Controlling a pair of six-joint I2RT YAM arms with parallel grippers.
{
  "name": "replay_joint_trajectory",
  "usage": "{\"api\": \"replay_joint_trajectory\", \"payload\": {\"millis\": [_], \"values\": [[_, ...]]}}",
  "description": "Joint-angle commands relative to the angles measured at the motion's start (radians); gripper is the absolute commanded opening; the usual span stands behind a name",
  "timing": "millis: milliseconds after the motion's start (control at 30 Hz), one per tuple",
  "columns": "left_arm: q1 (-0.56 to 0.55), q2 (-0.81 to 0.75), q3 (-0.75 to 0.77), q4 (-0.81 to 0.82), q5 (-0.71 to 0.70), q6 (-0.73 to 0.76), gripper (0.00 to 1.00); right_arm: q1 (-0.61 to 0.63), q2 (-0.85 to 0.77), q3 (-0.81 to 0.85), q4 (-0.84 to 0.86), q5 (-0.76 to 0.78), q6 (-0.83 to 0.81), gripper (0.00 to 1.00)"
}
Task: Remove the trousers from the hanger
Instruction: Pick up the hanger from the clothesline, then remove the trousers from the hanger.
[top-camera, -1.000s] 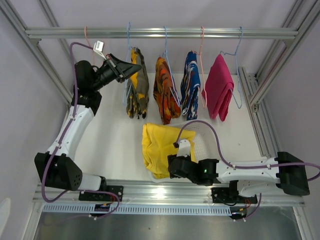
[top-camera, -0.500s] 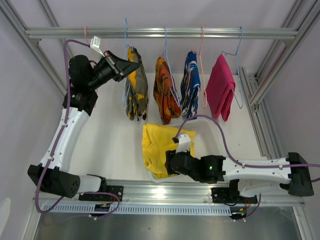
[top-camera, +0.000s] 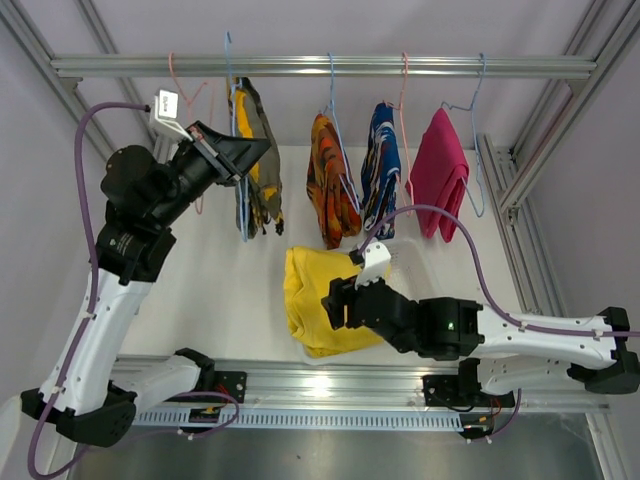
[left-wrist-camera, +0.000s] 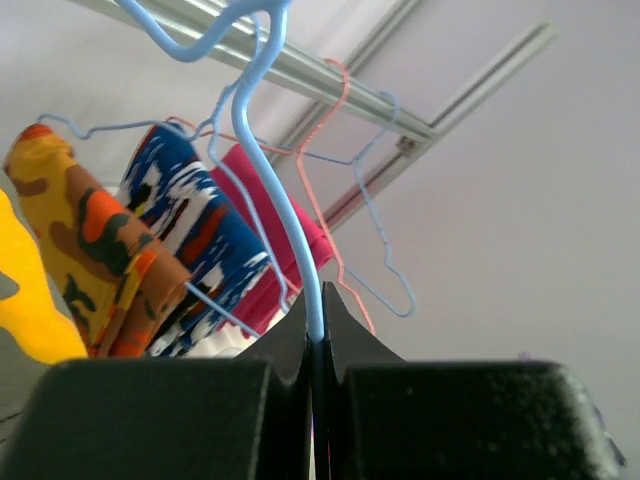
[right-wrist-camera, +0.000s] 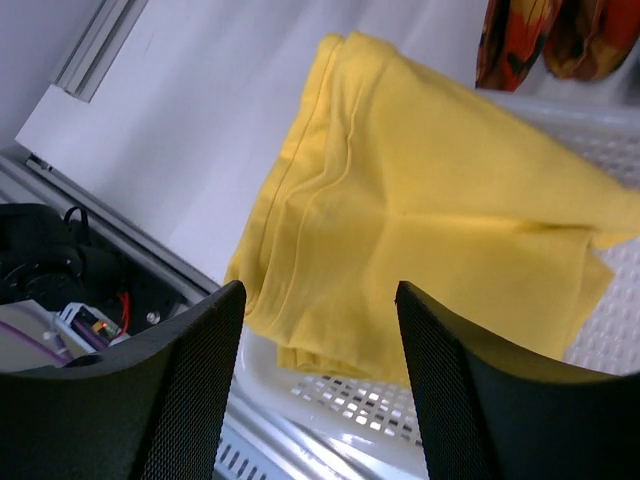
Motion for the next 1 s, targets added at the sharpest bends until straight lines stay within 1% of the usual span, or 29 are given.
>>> {"api": "replay_joint_trajectory", "payload": {"millis": [0,33,67,100,133,167,200,267,300,333,400,467,533,767,967], "values": [[-0.049,-0.043,0.082,0.106,-0.124,0.120,0.00,0.020,0.006,0.032,0.157,0.136,-0.170,0.67],[-0.060,-0.046,0.087,0.092,-0.147,0.148,0.01,0.019,0.009,0.030,0.200,0.156,-0.256,0.67],[-0.080,-0.045,0.111,0.077,-0.180,0.163,0.00,0.020,0.015,0.032,0.242,0.188,-0.293,0.68],[-0.086,-0.045,0.118,0.059,-0.193,0.175,0.01,0.019,0.032,0.033,0.330,0.199,-0.336,0.70],[-0.098,-0.045,0.121,0.034,-0.202,0.192,0.00,0.017,0.041,0.033,0.375,0.207,-0.380,0.71],[-0.103,-0.058,0.113,0.028,-0.228,0.200,0.01,0.013,0.053,0.033,0.421,0.221,-0.460,0.72],[-0.108,-0.066,0.106,0.025,-0.239,0.205,0.00,0.008,0.082,0.030,0.517,0.219,-0.500,0.73],[-0.109,-0.086,0.080,0.022,-0.244,0.203,0.00,-0.015,0.116,0.027,0.617,0.222,-0.592,0.73],[-0.109,-0.100,0.067,0.011,-0.242,0.202,0.00,-0.025,0.133,0.023,0.698,0.218,-0.612,0.73],[-0.114,-0.106,0.057,-0.016,-0.245,0.203,0.00,-0.038,0.165,0.017,0.736,0.210,-0.625,0.73],[-0.120,-0.147,0.011,-0.009,-0.251,0.205,0.00,-0.080,0.198,0.003,0.850,0.164,-0.651,0.72],[-0.137,-0.184,-0.048,0.022,-0.276,0.222,0.00,-0.099,0.250,-0.005,0.915,0.155,-0.662,0.72],[-0.141,-0.218,-0.085,0.004,-0.290,0.232,0.00,-0.125,0.305,0.004,1.018,0.144,-0.706,0.72],[-0.157,-0.284,-0.174,0.022,-0.342,0.254,0.00,-0.173,0.437,0.102,1.086,0.037,-0.741,0.70],[-0.157,-0.301,-0.227,0.042,-0.360,0.261,0.00,-0.176,0.475,0.148,1.092,-0.052,-0.711,0.70]]}}
